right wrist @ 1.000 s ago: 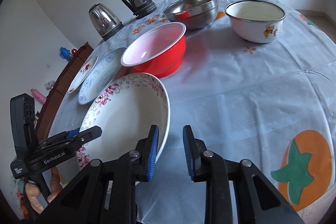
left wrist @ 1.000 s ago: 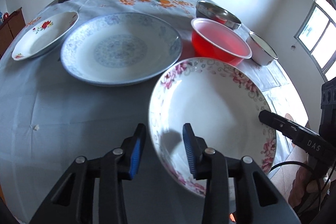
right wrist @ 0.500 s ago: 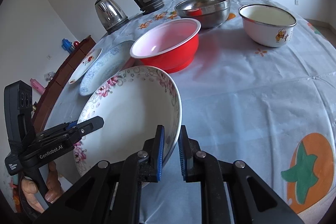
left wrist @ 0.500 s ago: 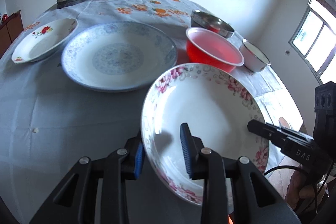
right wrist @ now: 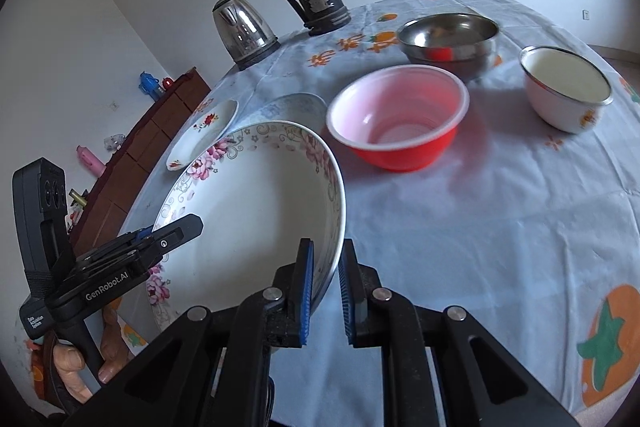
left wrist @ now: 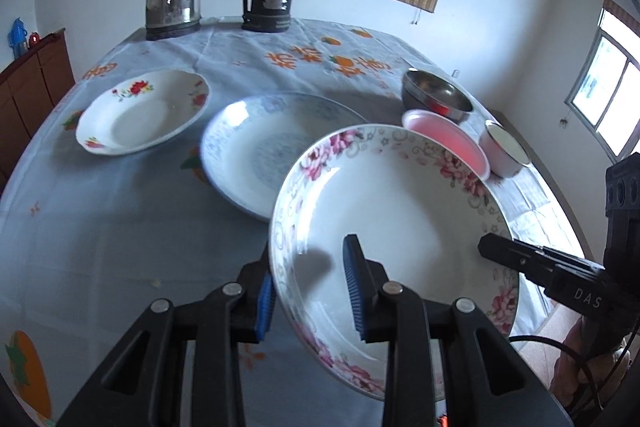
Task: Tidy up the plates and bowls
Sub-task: 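Carry the pink-floral plate over the blue-patterned plate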
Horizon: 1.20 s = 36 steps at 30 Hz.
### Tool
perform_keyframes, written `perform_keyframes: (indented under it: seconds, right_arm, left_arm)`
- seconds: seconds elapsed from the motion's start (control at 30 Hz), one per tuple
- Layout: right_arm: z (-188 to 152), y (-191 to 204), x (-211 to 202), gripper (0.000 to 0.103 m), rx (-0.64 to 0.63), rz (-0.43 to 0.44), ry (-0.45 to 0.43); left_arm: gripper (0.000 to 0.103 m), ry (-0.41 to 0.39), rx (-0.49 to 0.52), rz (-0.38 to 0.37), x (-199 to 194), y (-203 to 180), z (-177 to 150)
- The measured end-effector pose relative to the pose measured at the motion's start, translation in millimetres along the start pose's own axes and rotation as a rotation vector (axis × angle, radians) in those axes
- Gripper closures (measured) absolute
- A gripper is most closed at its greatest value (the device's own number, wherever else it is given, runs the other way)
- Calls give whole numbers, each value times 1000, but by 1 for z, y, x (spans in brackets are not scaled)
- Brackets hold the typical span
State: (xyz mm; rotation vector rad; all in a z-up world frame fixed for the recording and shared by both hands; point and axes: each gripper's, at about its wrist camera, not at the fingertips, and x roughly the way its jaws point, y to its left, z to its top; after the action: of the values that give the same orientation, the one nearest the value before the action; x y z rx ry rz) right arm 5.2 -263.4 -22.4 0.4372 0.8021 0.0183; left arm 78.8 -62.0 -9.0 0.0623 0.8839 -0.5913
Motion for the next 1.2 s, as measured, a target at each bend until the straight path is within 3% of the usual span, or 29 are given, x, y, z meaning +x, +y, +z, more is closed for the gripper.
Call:
perform_keyframes:
  seconds: [0.23,0.47,0.63,0.77,1.2]
  right_arm:
    - [42,20,39,89,-16,14,-11]
    - [70,25,73,89,-16,-11,-12]
    - [75,22,98,89,-9,-26,25]
    - [79,18,106,89,-4,-47,35]
    - [87,21,110,89,-23,-111,70]
  left_arm:
    - [74,-30,0,58,12,33,38]
    - [73,16,-20,68,51,60,61]
    - [73,41,-26,95,74,67,71]
    - [72,75,-48,72,88,70,73]
    - [67,85,-38,82,98,68,79]
